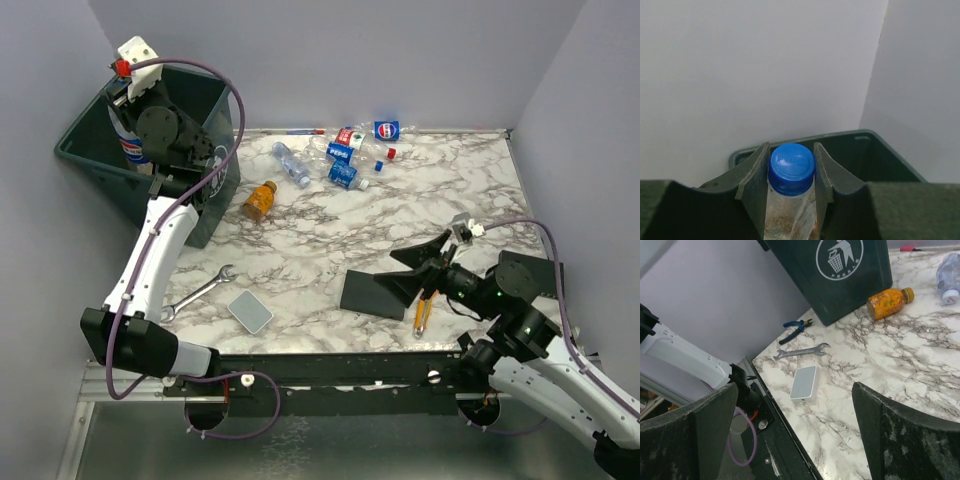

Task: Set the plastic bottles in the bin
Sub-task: Place the plastic bottle in the trash bin.

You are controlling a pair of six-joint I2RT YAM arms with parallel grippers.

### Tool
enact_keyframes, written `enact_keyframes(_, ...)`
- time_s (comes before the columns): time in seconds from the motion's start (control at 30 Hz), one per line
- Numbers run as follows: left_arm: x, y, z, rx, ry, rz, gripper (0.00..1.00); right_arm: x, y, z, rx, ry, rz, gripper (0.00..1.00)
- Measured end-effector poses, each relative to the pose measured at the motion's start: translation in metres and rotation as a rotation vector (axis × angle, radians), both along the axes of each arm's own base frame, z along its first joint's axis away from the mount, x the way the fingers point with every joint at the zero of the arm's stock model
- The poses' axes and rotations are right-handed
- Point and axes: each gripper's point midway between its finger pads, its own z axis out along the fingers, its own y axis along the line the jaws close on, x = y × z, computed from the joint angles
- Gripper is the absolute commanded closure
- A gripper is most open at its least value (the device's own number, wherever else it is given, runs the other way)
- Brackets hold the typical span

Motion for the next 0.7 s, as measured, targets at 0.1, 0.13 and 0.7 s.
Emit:
enact_keyframes(0.1, 0.013, 0.007, -0.027, -0.040, 0.023, -0.005, 1.00, -0.003, -0.007, 0.007, 0.026, -0.015, -0.017, 0.00)
enact_keyframes(0.13, 0.016, 0.008, -0.034, -0.058, 0.021, -0.013, 1.00, -0.004, -0.009, 0.009, 0.032, -0.020, -0.024, 0.00)
enact_keyframes(0.7, 0.050, -0.001, -0.067, -0.192, 0.019, -0.197, 0.01, 0.006, -0.010, -0.013, -0.028, 0.042, -0.068, 0.00)
